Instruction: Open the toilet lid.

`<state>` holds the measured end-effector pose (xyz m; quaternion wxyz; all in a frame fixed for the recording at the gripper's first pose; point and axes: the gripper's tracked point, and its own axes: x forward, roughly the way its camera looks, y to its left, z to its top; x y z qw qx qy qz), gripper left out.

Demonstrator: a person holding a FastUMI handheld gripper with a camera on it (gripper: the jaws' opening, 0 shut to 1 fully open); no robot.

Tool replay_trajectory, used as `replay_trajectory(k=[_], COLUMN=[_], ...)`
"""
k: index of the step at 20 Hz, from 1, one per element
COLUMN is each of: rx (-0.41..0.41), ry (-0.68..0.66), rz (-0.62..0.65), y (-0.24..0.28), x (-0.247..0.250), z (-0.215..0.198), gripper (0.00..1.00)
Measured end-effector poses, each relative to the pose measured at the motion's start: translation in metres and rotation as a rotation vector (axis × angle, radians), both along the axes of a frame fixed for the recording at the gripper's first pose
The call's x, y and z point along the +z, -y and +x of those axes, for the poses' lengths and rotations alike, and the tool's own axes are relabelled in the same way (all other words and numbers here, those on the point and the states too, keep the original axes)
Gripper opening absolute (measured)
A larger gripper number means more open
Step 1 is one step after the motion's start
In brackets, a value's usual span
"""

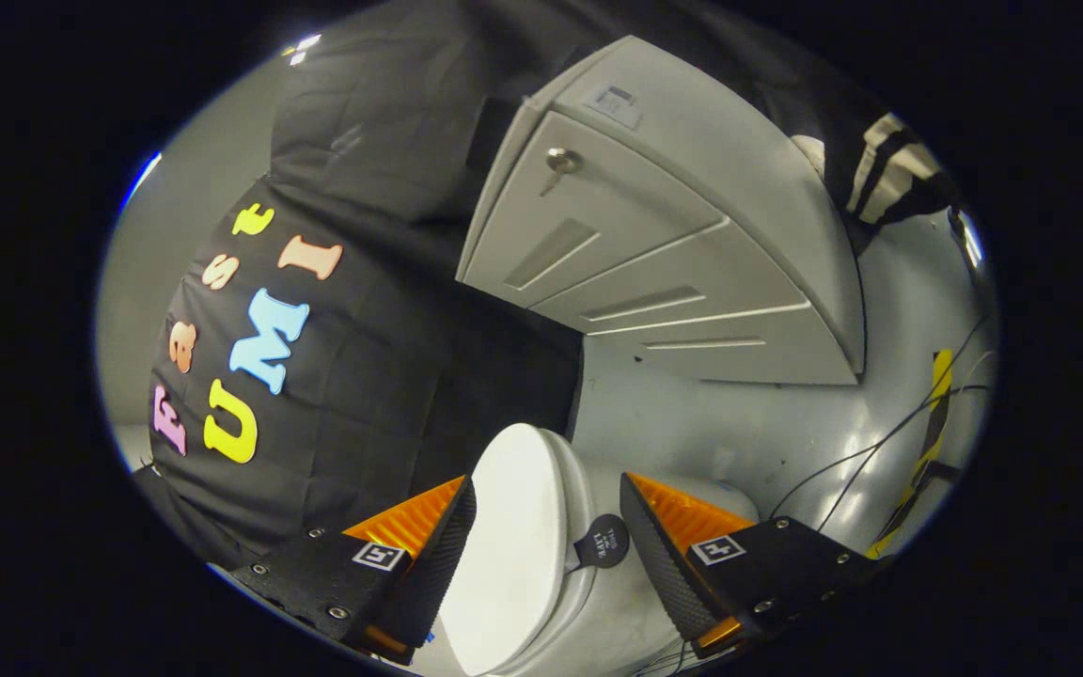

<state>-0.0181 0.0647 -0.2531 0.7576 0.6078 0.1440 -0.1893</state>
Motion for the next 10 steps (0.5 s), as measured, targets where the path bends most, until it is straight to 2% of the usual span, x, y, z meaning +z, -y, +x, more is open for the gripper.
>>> replay_trajectory(k=[5,7,10], rx=[0.028,0.071,0.107], ry=[-0.083,-0.106,-0.101], rz=[0.116,0.137,0.173], y=[-0.018,-0.030,-0.042], x=[-0.038,-0.050,-0.052], z=[0.002,0.004,-0.005], gripper=[0.94,0.90,0.75])
